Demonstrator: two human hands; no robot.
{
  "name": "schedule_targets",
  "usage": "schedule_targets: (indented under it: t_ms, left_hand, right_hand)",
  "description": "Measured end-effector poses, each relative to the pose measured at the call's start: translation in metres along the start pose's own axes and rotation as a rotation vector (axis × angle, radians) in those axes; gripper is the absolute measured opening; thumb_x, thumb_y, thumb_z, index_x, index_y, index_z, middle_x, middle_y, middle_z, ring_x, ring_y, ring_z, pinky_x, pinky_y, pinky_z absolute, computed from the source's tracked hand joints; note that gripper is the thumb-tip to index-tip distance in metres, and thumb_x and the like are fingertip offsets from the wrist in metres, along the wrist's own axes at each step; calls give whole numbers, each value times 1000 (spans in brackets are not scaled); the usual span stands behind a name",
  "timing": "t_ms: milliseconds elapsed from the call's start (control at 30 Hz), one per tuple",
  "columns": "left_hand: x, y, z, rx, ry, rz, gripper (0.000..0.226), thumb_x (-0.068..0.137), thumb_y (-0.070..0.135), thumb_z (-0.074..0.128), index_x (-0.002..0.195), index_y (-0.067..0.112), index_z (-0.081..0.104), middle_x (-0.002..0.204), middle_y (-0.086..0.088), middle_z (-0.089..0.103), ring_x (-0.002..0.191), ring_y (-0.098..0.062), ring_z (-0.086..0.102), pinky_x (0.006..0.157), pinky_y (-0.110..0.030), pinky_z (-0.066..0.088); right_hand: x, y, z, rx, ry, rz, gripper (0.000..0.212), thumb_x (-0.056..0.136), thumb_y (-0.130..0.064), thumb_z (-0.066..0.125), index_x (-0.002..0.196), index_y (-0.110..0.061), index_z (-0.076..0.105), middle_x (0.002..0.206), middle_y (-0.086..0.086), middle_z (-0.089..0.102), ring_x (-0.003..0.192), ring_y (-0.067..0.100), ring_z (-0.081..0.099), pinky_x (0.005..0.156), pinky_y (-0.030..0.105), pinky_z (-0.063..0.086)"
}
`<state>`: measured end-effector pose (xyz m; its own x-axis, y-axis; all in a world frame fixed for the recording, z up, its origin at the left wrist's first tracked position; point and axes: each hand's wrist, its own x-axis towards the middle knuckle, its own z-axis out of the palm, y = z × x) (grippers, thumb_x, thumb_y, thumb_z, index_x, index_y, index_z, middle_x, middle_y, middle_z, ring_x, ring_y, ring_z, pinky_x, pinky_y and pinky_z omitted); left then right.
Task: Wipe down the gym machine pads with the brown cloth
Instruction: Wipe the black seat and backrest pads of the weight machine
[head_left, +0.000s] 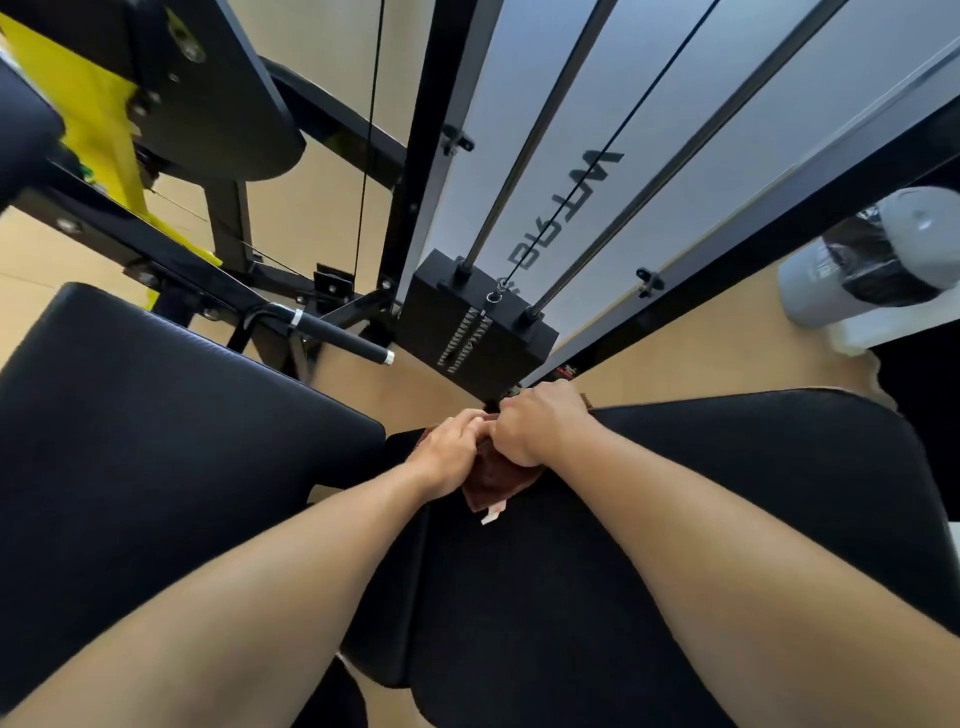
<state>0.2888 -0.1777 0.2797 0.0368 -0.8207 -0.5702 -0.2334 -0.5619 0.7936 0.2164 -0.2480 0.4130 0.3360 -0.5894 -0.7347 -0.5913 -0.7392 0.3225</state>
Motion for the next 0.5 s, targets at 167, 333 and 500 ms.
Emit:
schedule_targets:
  t_ms: [167,333,500]
  left_hand:
    - [-17,25,-11,32,-48,106,35,95,53,46,127,41,56,127,6,58,116,-17,56,94,-41,53]
    - [-51,106,-9,143,-49,318,46,71,78,59,97,40,56,104,10,66,100,-11,62,94,-40,51]
    - [-75,183,27,170,-72,505,37,91,69,37,111,39,49,116,8,64,105,-16,60,97,-42,46]
  right_hand:
    - [-20,34,-26,-17,-201,-32,58,95,-66,42,143,-34,48,134,-4,59,125,27,55,102,49,44]
    - [-87,98,-64,-11,-460,-42,59,84,-49,72,136,-30,54,127,-4,64,115,22,62,98,35,47]
    - [-163,170,-84,29,-411,110,63,77,-47,80,133,-33,56,123,-4,67,110,22,65,96,36,51]
